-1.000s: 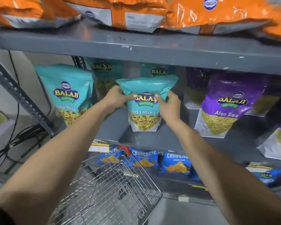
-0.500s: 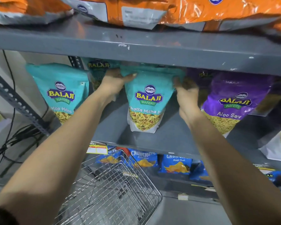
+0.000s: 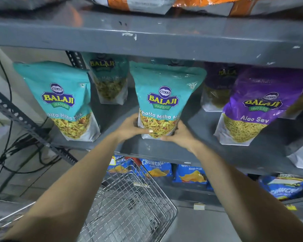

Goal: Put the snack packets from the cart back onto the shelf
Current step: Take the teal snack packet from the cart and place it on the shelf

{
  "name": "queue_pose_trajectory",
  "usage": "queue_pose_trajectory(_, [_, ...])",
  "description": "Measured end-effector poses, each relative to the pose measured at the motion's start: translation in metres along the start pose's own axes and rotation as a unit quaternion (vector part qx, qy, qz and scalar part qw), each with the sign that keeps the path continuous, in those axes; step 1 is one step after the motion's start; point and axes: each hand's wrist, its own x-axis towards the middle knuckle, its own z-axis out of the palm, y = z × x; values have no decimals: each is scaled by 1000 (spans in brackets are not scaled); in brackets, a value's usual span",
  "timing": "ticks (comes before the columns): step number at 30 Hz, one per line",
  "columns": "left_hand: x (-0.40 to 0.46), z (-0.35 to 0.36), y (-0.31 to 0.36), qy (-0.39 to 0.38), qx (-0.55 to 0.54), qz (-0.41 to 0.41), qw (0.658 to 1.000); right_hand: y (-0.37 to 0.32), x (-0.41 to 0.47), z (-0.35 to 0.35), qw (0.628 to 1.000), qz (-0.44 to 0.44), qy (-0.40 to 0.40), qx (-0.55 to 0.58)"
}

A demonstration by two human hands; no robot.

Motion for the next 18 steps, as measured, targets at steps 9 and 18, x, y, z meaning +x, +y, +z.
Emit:
queue_pose_trajectory(9, [-28, -14, -30, 63, -11, 6, 998, 0, -22, 36, 998, -34, 27, -40])
queue_pose_trajectory(18, [-45, -10, -31, 46, -37, 9, 998, 3, -37, 44, 998, -36, 36, -35])
